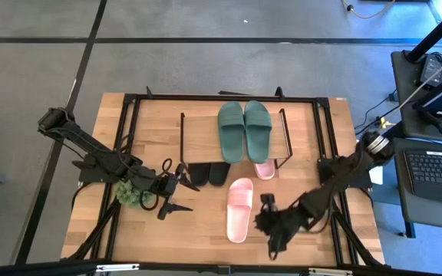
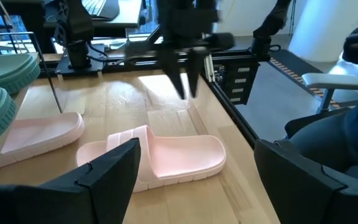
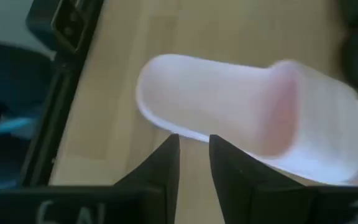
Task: Pick and place slides into the shelf
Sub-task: Put the pink slipper under the shelf, then adjust the slippers
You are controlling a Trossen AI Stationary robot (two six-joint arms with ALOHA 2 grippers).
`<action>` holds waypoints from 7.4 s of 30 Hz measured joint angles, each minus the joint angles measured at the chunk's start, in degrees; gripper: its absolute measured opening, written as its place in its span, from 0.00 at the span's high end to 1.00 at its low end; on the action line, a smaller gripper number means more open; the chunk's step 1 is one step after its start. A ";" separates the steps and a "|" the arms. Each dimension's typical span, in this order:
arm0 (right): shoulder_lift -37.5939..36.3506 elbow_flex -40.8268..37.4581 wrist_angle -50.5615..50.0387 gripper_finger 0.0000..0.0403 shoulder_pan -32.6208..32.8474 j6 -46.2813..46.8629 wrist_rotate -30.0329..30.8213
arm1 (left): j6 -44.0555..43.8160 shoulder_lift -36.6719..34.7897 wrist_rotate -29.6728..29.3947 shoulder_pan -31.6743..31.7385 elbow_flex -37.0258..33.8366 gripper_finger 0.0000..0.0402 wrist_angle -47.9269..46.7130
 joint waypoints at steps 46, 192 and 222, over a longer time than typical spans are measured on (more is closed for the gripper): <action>31.34 28.16 -16.36 0.78 -6.27 -3.38 3.17 | -7.50 0.15 0.24 0.00 0.00 0.24 -6.49; 19.11 29.21 -21.91 0.78 -98.73 -0.97 -46.51 | -4.57 37.44 -0.21 4.13 18.91 0.24 10.69; 29.60 29.21 -31.37 0.78 -95.15 -9.66 -35.54 | -4.55 37.44 -0.20 2.67 18.88 0.24 10.17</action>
